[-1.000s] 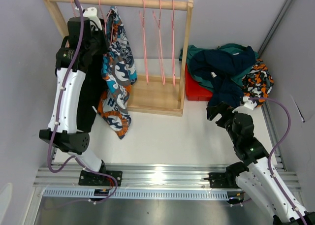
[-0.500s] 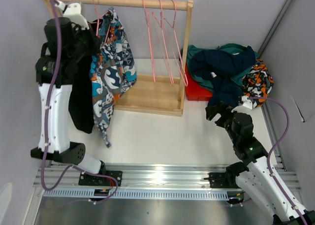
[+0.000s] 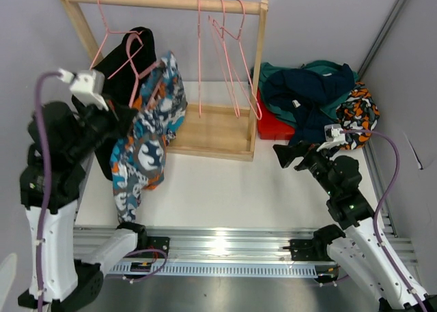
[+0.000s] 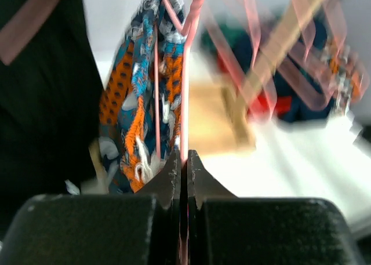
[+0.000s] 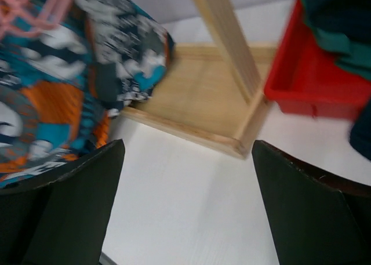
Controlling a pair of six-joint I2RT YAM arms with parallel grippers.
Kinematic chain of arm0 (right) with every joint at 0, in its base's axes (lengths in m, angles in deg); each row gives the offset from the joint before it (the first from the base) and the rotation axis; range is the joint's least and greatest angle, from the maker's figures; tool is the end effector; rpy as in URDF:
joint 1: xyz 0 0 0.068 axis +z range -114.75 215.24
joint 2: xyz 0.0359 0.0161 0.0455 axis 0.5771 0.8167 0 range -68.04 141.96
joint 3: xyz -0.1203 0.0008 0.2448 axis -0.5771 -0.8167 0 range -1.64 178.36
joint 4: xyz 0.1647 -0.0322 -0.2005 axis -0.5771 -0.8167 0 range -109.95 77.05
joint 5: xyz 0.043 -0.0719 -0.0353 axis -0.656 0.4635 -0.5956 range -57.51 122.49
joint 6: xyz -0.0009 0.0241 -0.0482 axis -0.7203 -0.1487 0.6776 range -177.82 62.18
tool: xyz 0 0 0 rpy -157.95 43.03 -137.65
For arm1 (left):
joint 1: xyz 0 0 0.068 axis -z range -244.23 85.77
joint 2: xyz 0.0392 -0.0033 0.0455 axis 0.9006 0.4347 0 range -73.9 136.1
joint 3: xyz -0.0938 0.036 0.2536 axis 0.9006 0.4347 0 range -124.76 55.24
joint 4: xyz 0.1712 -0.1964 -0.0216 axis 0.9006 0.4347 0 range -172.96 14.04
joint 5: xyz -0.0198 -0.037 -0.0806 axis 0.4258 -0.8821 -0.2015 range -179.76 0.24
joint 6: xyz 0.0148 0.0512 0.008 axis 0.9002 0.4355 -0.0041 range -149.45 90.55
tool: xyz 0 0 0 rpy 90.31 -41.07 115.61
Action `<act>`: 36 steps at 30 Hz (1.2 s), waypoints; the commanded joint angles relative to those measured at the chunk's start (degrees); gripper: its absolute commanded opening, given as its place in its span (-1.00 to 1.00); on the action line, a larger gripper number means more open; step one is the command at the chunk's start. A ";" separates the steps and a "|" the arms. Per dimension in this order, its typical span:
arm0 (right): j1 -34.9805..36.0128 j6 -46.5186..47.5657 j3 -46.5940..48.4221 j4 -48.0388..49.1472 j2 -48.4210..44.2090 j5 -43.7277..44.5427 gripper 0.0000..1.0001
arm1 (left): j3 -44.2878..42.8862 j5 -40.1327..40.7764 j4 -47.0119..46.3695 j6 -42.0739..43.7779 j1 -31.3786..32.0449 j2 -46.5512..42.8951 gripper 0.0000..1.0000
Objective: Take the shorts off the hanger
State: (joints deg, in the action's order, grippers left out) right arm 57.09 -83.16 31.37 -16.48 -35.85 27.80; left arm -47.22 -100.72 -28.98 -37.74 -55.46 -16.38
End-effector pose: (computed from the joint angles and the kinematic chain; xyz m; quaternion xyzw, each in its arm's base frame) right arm 0.1383 0.0586 0.3125 -0.0061 0.7235 0.3031 0.6202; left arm 0.1145 -0.0246 0.5345 0.0651 0.7569 -0.1677 0.6283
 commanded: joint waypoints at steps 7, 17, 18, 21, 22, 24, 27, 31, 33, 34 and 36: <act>0.57 8.55 12.68 6.70 5.34 -18.77 0.99 | 30.21 -25.32 -2.65 -1.46 4.22 -16.47 -1.00; 1.27 9.78 18.57 4.59 7.81 -20.98 0.99 | 14.32 -34.39 -2.21 -4.45 11.78 -15.33 -1.00; 1.36 9.96 18.92 4.32 7.89 -21.06 0.99 | 13.00 -33.87 -1.95 -4.19 12.05 -14.11 -1.00; 1.62 10.49 19.81 3.71 8.07 -20.63 0.99 | 11.58 -33.69 -1.68 -4.01 12.41 -12.96 -1.00; 1.62 10.58 19.89 3.79 7.98 -20.36 0.99 | 11.66 -33.51 -1.68 -4.01 12.41 -12.61 -1.00; 1.80 10.49 19.55 2.21 7.98 -20.27 0.99 | 11.92 -33.25 -2.12 -4.10 12.41 -12.61 -1.00; 2.23 8.92 18.14 5.00 8.51 -20.80 0.99 | 12.45 -32.90 -2.56 -4.19 12.41 -12.96 -1.00; 4.08 6.63 15.68 10.10 10.35 -21.06 0.99 | 12.02 -32.28 -2.65 -4.27 12.41 -12.96 -1.00; 6.35 6.01 14.02 12.13 11.58 -20.19 0.99 | 11.93 -32.45 -2.82 -4.45 12.32 -13.04 -1.00; 7.15 5.83 13.57 13.62 12.19 -19.75 0.99 | 11.49 -32.54 -2.82 -4.45 12.41 -13.04 -1.00; 8.82 5.92 12.78 15.04 13.34 -18.17 0.99 | 10.96 -32.54 -2.56 -4.54 12.41 -12.96 -1.00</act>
State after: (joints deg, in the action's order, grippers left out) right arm 63.74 -76.19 45.29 -7.34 -24.12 7.97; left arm -34.45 -132.77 -28.43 -41.09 -43.35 -29.06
